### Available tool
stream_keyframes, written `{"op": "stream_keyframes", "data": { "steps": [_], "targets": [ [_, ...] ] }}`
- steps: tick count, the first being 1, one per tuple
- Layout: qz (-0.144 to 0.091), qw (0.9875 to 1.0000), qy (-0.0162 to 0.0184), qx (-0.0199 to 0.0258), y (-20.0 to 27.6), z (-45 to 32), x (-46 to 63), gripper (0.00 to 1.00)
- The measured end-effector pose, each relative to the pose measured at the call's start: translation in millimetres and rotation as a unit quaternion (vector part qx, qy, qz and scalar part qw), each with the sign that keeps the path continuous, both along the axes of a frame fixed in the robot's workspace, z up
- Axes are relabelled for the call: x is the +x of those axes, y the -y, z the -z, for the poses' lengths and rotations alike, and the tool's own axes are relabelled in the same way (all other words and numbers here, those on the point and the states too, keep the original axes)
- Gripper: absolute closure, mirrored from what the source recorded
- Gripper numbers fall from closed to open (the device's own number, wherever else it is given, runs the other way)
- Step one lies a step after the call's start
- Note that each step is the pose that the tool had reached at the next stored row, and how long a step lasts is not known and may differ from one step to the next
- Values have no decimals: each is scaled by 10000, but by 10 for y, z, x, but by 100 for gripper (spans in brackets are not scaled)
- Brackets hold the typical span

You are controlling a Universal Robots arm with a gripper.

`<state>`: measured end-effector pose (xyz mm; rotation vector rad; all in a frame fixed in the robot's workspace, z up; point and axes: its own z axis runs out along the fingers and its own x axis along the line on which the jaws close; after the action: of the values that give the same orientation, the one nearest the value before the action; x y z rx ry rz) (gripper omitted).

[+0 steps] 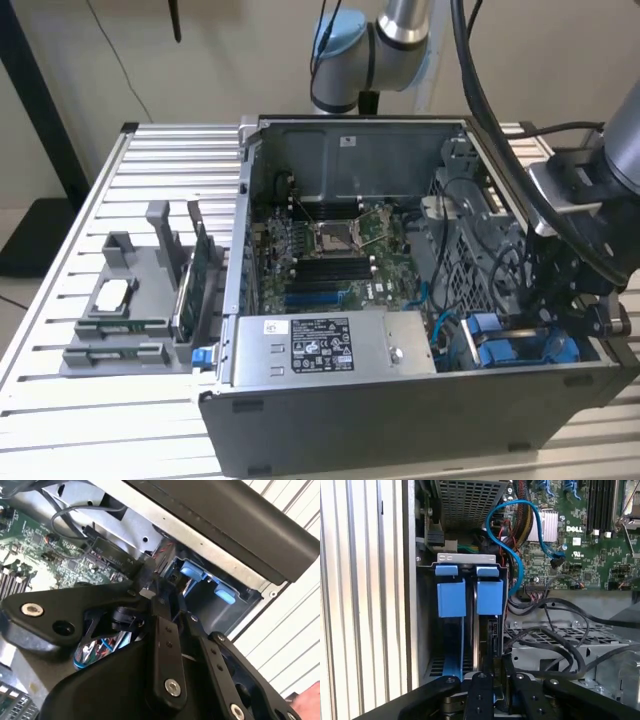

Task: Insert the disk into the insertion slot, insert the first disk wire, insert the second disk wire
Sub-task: 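Insert the first disk wire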

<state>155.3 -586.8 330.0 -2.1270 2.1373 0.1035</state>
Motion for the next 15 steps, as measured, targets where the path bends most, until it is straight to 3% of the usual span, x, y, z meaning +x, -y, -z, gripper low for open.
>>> {"op": "stream_keyframes", "data": {
  "steps": [1, 2, 10, 15],
  "targets": [
    [1, 10000, 1, 0, 1, -14, 0, 80],
    [1, 10000, 1, 1, 0, -56, -1, 73],
    [0, 10000, 1, -4, -1, -388, 0, 73],
    [0, 10000, 1, -3, 0, -483, 0, 73]
  ]
}}
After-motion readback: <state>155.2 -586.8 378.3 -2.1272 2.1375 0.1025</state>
